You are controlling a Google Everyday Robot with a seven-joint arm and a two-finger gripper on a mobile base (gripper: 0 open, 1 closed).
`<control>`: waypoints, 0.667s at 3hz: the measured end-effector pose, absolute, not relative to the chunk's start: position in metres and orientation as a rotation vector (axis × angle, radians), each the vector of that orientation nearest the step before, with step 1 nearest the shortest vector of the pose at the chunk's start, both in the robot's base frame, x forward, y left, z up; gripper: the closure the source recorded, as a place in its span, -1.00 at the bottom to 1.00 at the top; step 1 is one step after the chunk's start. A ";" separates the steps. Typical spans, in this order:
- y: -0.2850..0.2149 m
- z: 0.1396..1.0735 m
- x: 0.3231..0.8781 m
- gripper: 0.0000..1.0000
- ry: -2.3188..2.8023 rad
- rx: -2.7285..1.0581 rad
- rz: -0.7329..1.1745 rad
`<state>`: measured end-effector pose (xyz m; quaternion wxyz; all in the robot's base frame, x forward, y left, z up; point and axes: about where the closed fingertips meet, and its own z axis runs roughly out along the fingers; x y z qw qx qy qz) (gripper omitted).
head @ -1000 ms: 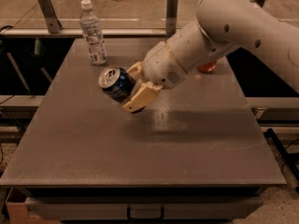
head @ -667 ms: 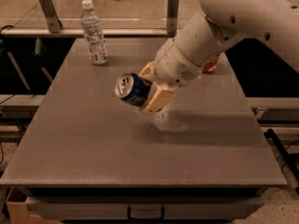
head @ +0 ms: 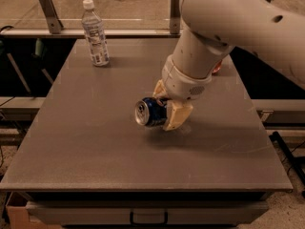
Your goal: Knock pepsi can over
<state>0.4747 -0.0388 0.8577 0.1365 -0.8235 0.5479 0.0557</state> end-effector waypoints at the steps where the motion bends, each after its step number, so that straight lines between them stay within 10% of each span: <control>1: -0.036 0.841 0.469 -0.42 1.572 -2.481 0.097; 2: -0.032 0.837 0.468 -0.91 1.560 -2.515 0.072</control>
Offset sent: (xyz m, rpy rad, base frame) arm -0.0071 0.0116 -0.0273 -0.1450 -0.0113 0.0811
